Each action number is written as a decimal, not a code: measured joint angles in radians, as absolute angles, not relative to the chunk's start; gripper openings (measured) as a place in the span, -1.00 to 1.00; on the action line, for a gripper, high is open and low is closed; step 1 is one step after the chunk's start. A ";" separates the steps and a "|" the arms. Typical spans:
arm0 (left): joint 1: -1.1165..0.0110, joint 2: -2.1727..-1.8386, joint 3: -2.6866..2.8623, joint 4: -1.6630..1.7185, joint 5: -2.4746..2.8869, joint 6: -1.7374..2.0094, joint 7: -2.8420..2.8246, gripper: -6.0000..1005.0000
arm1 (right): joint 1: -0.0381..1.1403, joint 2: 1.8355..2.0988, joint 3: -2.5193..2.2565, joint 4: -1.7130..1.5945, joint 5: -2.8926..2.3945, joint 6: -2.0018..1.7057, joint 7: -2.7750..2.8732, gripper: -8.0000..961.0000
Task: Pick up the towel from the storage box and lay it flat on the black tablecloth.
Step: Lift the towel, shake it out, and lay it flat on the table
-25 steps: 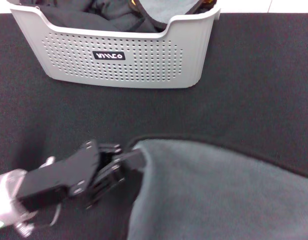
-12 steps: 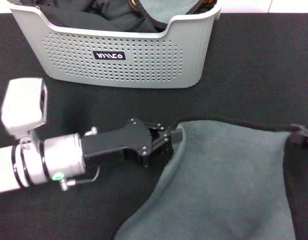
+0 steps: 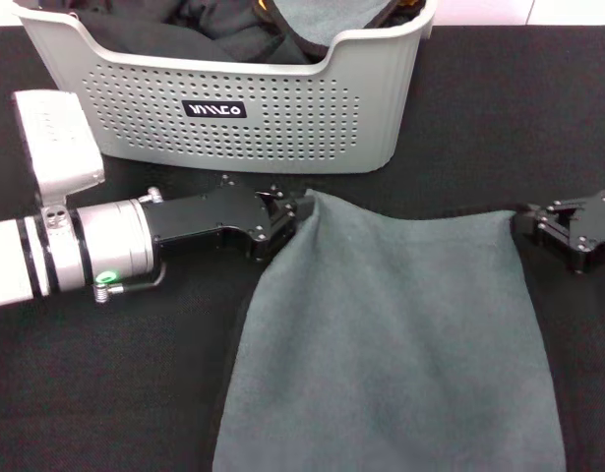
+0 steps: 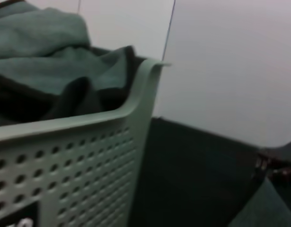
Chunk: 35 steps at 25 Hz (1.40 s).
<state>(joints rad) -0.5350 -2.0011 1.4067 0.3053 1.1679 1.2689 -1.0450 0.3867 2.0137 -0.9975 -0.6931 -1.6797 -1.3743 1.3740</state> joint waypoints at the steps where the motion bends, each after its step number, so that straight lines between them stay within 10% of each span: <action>1: -0.535 -2.000 1.406 0.312 1.179 1.255 -1.045 -0.95 | 0.400 2.014 -0.999 -0.678 -1.680 -1.354 1.374 -0.90; 35: -0.406 -2.091 1.396 0.626 1.487 0.931 -0.752 -0.92 | 0.468 2.023 -1.063 -0.600 -1.739 -1.130 1.392 -0.89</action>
